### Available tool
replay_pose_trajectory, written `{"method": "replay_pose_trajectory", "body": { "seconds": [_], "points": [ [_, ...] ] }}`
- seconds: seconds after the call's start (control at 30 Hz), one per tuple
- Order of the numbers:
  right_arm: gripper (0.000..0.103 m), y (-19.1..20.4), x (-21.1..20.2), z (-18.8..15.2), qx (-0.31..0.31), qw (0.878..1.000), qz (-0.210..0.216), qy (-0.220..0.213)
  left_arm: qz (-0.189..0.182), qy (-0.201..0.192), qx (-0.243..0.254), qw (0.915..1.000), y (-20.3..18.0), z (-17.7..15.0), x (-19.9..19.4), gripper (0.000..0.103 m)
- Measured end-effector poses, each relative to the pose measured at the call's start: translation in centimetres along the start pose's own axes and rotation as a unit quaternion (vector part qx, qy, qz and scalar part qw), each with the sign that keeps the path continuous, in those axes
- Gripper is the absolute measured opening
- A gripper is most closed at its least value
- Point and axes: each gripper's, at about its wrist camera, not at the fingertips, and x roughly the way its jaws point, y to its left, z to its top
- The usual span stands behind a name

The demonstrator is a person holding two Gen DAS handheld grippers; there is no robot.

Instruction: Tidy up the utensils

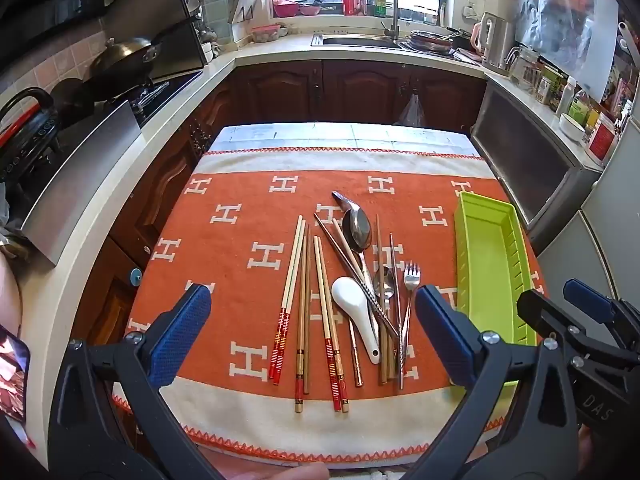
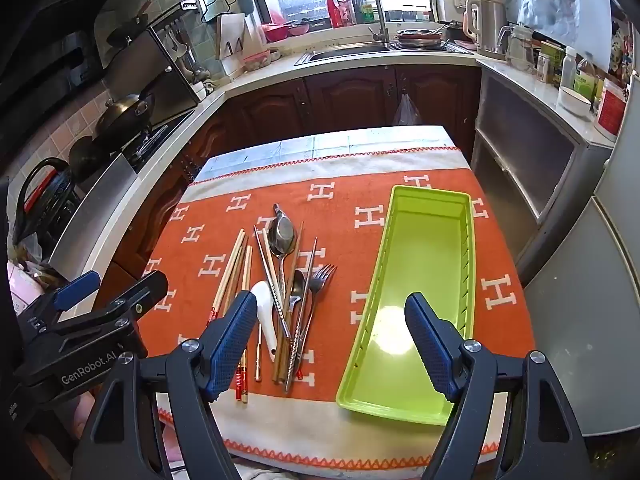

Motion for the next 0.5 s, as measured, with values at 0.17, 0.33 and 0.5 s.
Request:
{"method": "replay_pose_trajectory", "body": {
  "seconds": [0.17, 0.33, 0.5],
  "points": [
    [0.077, -0.03, 0.06, -0.04, 0.001, 1.0, -0.003, 0.001, -0.002, 0.001, 0.004, 1.0, -0.19, -0.06, -0.06, 0.101],
    [0.077, -0.07, 0.14, -0.04, 0.0, 1.0, 0.0, 0.002, -0.011, 0.003, 0.003, 0.9999, -0.08, 0.0, 0.2, 0.101],
    [0.077, -0.01, 0.16, -0.12, 0.001, 1.0, 0.001, 0.003, -0.013, 0.007, 0.007, 0.9999, -0.27, -0.11, 0.23, 0.101]
  ]
}}
